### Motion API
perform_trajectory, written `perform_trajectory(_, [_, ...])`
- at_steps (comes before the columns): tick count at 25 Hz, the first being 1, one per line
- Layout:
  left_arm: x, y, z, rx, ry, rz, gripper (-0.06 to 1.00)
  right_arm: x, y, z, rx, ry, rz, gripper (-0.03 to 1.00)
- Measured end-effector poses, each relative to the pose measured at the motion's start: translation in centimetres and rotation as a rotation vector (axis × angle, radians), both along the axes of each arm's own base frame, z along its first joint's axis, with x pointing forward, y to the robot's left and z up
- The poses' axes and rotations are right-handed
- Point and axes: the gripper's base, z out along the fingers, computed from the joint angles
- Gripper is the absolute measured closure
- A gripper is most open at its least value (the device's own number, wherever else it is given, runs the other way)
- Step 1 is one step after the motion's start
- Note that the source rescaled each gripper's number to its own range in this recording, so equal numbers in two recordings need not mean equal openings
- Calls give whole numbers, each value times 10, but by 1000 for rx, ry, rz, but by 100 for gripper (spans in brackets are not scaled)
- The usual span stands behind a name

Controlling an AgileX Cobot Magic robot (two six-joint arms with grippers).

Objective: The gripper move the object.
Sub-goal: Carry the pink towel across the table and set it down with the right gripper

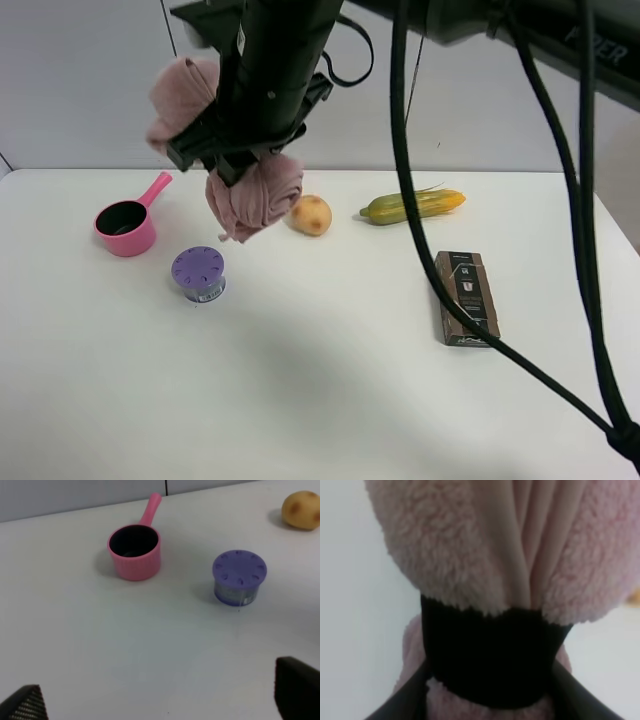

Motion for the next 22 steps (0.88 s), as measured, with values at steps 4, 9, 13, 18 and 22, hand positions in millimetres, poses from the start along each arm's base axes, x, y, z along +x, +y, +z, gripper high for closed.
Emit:
perform_trajectory(4, [0, 0, 0, 0, 0, 0, -6, 6, -4, 15, 7, -75, -59, 97])
perform_trajectory(9, [0, 0, 0, 0, 0, 0, -6, 22, -10, 4, -41, -97, -123, 97])
perform_trajectory(13, [0, 0, 0, 0, 0, 0, -6, 47, -11, -22, -44, -73, -160, 97])
perform_trajectory(18, [0, 0, 0, 0, 0, 0, -6, 67, 5, -66, -45, -62, -140, 97])
perform_trajectory(22, [0, 0, 0, 0, 0, 0, -6, 78, 18, -97, -19, -69, -130, 97])
